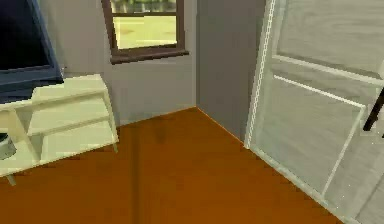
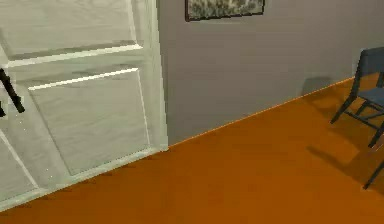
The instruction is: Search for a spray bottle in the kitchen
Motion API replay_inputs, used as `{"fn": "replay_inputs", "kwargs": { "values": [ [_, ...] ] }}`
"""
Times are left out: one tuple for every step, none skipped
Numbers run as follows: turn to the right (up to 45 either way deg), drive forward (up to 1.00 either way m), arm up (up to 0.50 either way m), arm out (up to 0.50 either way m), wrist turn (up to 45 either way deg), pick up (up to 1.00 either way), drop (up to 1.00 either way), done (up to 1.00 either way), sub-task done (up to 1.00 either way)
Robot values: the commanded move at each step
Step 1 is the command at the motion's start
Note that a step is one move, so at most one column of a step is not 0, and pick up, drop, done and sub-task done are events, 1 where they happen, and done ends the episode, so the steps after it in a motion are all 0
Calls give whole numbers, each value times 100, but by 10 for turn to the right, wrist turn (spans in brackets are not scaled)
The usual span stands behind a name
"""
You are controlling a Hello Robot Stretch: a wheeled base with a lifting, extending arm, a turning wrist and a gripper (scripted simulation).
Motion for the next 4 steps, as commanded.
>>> {"fn": "replay_inputs", "kwargs": {
  "values": [
    [-450,0,0,0,0,0,0,0,0],
    [-450,0,0,0,0,0,0,0,0],
    [-450,0,0,0,0,0,0,0,0],
    [-90,0,0,0,0,0,0,0,0]
  ]
}}
